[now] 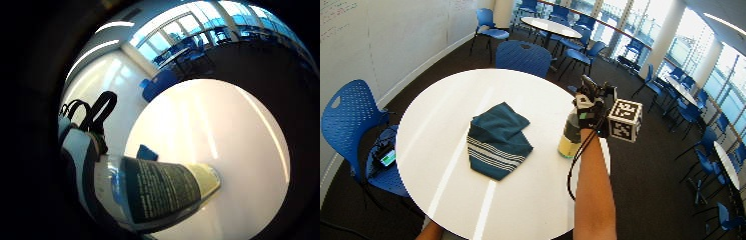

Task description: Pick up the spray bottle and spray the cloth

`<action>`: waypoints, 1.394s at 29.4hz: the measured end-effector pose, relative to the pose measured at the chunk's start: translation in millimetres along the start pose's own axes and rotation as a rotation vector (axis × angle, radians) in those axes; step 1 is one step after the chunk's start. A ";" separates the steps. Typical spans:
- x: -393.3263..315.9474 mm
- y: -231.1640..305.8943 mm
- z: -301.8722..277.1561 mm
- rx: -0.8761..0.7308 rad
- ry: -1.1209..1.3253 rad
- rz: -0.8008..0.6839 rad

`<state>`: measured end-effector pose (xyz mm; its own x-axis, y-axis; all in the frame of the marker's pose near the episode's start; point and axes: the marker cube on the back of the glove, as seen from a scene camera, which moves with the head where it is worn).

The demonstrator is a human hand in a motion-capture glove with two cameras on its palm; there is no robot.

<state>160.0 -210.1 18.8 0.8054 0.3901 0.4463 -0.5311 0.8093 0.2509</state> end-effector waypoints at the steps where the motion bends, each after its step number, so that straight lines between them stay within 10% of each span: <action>1: -6.4 -1.6 -2.3 -0.029 0.012 -0.021; 41: -43.7 86.6 101.0 -0.959 1.112 -0.290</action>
<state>52.3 -201.4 107.8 0.8675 -0.0611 -0.4937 -0.3065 0.7160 -0.6272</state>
